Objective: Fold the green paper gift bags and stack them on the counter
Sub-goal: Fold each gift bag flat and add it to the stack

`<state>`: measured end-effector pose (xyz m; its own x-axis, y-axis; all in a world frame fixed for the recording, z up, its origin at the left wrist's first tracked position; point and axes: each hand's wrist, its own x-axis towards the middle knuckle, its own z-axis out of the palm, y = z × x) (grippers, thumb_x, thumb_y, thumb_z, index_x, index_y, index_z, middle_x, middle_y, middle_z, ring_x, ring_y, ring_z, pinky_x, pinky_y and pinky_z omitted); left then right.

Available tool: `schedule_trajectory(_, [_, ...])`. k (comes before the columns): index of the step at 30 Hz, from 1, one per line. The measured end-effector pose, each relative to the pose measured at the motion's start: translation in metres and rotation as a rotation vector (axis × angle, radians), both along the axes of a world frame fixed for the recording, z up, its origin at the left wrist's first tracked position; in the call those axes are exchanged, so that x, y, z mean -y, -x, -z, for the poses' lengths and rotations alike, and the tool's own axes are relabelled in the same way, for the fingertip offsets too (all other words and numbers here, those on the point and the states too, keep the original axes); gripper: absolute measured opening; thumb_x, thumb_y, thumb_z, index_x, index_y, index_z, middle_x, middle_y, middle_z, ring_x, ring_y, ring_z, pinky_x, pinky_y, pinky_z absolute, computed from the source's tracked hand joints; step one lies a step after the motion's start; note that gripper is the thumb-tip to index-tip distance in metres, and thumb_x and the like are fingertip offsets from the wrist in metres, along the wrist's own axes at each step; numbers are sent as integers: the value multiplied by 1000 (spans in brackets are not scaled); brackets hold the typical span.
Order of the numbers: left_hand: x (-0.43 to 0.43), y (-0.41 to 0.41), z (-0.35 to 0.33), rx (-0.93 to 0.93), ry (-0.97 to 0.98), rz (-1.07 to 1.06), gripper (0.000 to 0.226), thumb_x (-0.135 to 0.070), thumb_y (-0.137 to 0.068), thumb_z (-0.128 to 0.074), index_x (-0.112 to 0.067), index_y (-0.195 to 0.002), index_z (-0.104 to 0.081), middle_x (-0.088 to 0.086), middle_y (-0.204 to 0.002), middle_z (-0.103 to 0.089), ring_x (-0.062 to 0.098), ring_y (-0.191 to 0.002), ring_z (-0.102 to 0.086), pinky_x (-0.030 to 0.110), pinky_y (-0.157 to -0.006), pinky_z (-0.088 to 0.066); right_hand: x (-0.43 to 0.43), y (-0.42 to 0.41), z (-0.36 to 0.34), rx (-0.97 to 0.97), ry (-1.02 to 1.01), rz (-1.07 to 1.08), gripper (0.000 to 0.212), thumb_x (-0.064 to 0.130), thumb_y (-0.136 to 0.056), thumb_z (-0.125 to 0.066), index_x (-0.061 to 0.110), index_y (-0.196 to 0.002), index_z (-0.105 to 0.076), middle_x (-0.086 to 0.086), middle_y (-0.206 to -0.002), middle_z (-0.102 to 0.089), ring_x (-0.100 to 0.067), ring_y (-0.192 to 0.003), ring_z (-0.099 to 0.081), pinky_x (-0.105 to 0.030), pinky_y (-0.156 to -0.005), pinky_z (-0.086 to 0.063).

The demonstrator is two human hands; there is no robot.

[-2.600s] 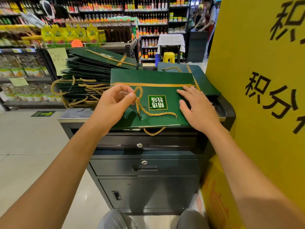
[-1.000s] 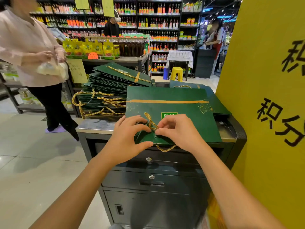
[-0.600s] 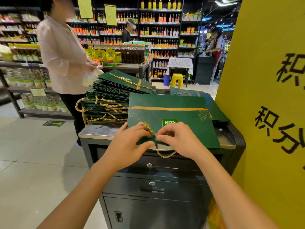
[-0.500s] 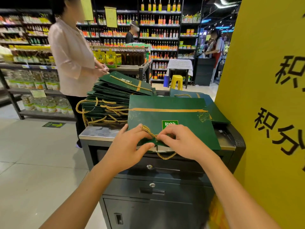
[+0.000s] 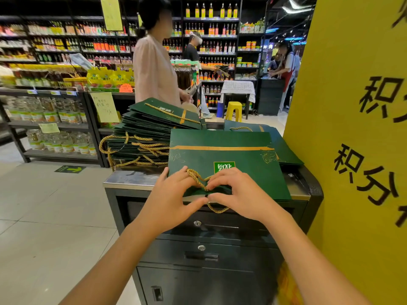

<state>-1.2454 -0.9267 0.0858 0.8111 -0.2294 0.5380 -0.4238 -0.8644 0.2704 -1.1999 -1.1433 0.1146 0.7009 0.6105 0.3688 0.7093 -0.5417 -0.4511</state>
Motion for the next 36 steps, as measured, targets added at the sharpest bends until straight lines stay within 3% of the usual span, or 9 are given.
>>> schedule_trajectory(3, [7,-1,2,16,-39,-54,44,-64,-81,-64,-30,-109,-64,-13,-121,-66,16,-139,-48,57,-124,-16,0,0,-3,-12,4,-13,23,35,-93,-71,26,-113,-76,16,-117,-67,-3,-114,-50,-24,-98,-38])
schedule_trajectory(6, [15,-1,10,105,5,-93,39,-54,-78,-75,-27,-94,-51,-16,-93,-59,15,-101,-62,55,-120,-27,1,-1,-4,-22,10,-26,22,33,-94,-69,25,-114,-76,15,-116,-67,-3,-113,-51,-23,-98,-40])
schedule_trajectory(9, [20,-1,16,237,115,-89,41,-47,-79,-74,-25,-84,-39,-14,-77,-47,10,-69,-49,50,-116,-34,1,-3,-3,-35,0,-33,21,32,-96,-67,25,-113,-76,16,-114,-68,-1,-111,-54,-25,-99,-44])
schedule_trajectory(13, [16,-3,27,447,42,-16,28,-36,-86,-73,-19,-76,-53,0,-102,-69,16,-99,-64,56,-115,-37,1,-4,-3,-78,-32,-25,18,31,-96,-67,26,-110,-76,15,-108,-69,0,-105,-59,-30,-97,-49])
schedule_trajectory(16, [14,-4,30,494,51,-33,25,-39,-88,-70,-15,-79,-66,6,-117,-70,20,-110,-66,60,-110,-41,0,-4,-5,-99,-51,-25,15,30,-96,-66,27,-107,-77,16,-102,-69,-1,-99,-61,-33,-93,-51])
schedule_trajectory(23, [20,-5,31,599,-48,-68,15,-28,-90,-69,-17,-88,-78,4,-112,-72,17,-101,-65,50,-106,-47,-1,-5,-10,-142,-73,-26,14,30,-95,-69,28,-106,-77,16,-99,-71,1,-96,-62,-26,-88,-50])
schedule_trajectory(27, [25,0,29,500,58,14,23,-23,-93,-61,-9,-88,-78,4,-104,-73,17,-93,-67,38,-86,-57,0,-6,-11,-175,-92,-38,16,30,-96,-67,29,-109,-76,19,-101,-71,4,-99,-63,-22,-91,-50])
schedule_trajectory(32, [23,-1,26,456,51,52,12,-13,-89,-67,-6,-91,-76,5,-106,-74,15,-98,-66,30,-103,-50,-8,-9,-9,-138,-100,-53,16,23,-98,-66,28,-110,-75,17,-95,-70,-2,-94,-64,-24,-86,-52])
schedule_trajectory(36, [24,1,23,417,41,84,7,-11,-86,-67,-6,-84,-71,4,-102,-72,13,-93,-64,22,-92,-51,-11,-13,-6,-140,-137,-18,10,26,-96,-69,27,-102,-77,15,-90,-71,-3,-89,-65,-25,-82,-52])
